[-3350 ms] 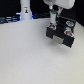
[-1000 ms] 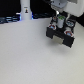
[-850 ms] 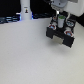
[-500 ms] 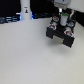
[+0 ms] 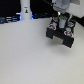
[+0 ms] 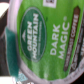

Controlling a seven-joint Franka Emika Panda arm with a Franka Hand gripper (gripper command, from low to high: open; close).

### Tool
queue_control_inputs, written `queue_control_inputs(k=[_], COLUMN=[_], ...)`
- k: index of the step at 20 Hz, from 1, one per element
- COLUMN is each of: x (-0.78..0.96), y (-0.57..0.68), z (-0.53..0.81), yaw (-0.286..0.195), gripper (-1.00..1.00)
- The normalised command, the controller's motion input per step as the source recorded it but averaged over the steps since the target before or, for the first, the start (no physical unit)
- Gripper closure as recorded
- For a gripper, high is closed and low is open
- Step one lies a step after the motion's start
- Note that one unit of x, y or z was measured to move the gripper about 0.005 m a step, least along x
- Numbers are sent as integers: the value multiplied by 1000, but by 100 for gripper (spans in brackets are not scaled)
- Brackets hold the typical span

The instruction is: Open the kcup holder, insert the kcup into the holder, and close the kcup holder

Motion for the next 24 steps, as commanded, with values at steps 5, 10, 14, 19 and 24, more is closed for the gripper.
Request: queue_control_inputs(k=[5, 10, 14, 19, 24], x=[-10, -18, -13, 14, 23], y=[-170, -92, -7, 7, 33], z=[10, -90, -84, -18, -1], yaw=[-7, 9, 9, 6, 7], gripper=[100, 100, 100, 100, -100])
